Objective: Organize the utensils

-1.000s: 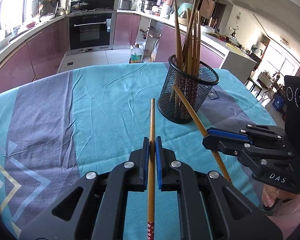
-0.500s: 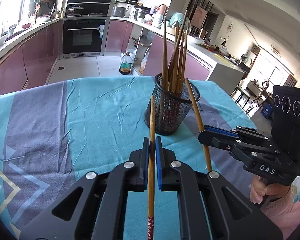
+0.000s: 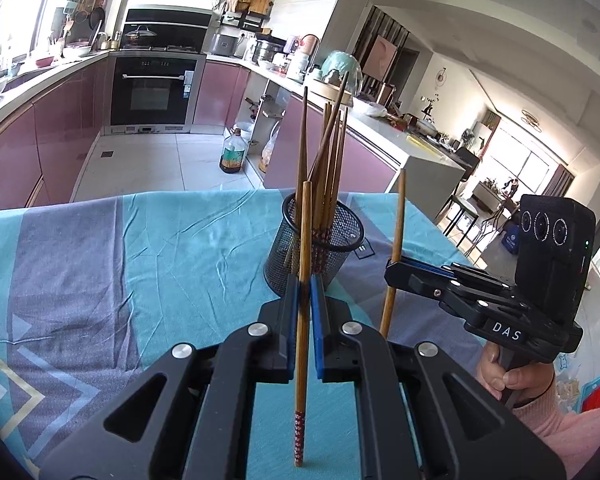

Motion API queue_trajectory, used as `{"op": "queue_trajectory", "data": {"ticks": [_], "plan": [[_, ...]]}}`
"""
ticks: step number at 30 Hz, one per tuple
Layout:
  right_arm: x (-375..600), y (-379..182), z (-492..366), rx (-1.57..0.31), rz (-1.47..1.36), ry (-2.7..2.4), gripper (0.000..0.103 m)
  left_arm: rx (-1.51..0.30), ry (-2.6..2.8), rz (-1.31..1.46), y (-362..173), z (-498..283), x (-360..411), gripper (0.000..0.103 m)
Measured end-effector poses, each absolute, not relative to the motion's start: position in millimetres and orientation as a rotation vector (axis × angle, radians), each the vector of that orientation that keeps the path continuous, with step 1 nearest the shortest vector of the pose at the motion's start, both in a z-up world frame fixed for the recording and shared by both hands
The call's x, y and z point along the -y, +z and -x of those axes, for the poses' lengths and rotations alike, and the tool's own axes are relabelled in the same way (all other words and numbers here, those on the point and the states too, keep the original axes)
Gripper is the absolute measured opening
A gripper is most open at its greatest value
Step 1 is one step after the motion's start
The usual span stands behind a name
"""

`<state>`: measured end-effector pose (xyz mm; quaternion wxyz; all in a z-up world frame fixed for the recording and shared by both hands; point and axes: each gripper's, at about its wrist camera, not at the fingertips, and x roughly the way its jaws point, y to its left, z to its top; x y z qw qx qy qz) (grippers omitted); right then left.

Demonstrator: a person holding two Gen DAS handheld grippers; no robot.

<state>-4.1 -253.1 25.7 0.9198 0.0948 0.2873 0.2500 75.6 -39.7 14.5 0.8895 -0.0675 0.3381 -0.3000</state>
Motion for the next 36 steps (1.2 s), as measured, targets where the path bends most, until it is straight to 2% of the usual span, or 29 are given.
{"op": "queue_trajectory", "data": {"ticks": [27, 30, 32, 36], "plan": [[266, 60, -1, -0.486, -0.181, 0.494, 0.005, -0.615, -0.650, 0.148, 44, -86, 48, 0.006], [265, 60, -2, -0.483, -0.178, 0.496, 0.005, -0.612, -0.650, 0.141, 45, -87, 50, 0.005], [265, 60, -3, -0.483, -0.177, 0.498, 0.005, -0.610, -0.651, 0.137, 45, -87, 51, 0.001], [265, 61, -4, -0.480, -0.176, 0.500, 0.005, -0.605, -0.652, 0.132, 47, -86, 53, 0.001]]}}
